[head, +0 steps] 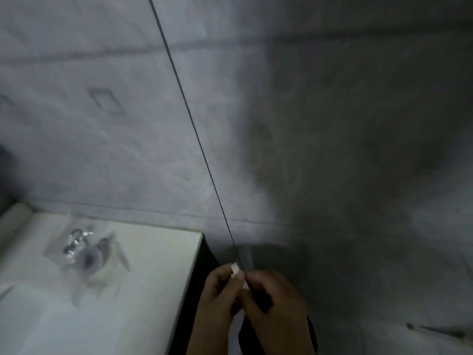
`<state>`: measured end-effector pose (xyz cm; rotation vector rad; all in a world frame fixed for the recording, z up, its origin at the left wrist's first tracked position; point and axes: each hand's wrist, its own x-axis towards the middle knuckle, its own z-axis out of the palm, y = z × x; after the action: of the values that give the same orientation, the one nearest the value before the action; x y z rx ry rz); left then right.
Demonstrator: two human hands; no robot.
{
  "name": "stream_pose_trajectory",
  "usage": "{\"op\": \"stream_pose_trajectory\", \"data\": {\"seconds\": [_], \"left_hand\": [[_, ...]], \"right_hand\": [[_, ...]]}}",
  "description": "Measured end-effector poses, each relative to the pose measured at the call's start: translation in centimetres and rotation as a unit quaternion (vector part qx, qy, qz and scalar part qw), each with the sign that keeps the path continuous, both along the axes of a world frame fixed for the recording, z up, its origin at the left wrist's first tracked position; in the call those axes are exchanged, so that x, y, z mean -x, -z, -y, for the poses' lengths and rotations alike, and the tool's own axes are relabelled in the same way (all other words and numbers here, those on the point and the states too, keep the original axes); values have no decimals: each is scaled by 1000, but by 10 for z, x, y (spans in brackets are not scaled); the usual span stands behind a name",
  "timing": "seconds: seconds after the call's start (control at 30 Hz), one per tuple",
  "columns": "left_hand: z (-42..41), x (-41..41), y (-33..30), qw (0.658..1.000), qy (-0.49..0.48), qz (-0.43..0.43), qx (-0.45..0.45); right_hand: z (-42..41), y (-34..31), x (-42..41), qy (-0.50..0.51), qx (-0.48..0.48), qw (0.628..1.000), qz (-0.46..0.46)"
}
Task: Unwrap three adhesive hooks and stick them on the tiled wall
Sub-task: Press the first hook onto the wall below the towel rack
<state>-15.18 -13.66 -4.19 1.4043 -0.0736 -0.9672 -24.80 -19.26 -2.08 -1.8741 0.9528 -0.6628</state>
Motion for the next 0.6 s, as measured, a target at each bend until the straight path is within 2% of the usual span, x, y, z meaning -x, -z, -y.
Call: {"op": "stream_pose_trajectory", "data": {"seconds": [0.13, 0.3, 0.47, 0.6], "left_hand": [[4, -13, -74, 996, -1, 83, 38], [0, -41, -147, 977, -15, 206, 59], [-5, -59, -221, 943, 15, 313, 110], [-8, -66, -268, 926, 8, 348, 144]], "right_hand": [[6, -63, -7, 63, 28, 996, 52], [21, -135, -11, 93, -42, 984, 148], [27, -208, -24, 50, -65, 969, 235], [22, -261, -41, -20, -38, 961, 273]]}}
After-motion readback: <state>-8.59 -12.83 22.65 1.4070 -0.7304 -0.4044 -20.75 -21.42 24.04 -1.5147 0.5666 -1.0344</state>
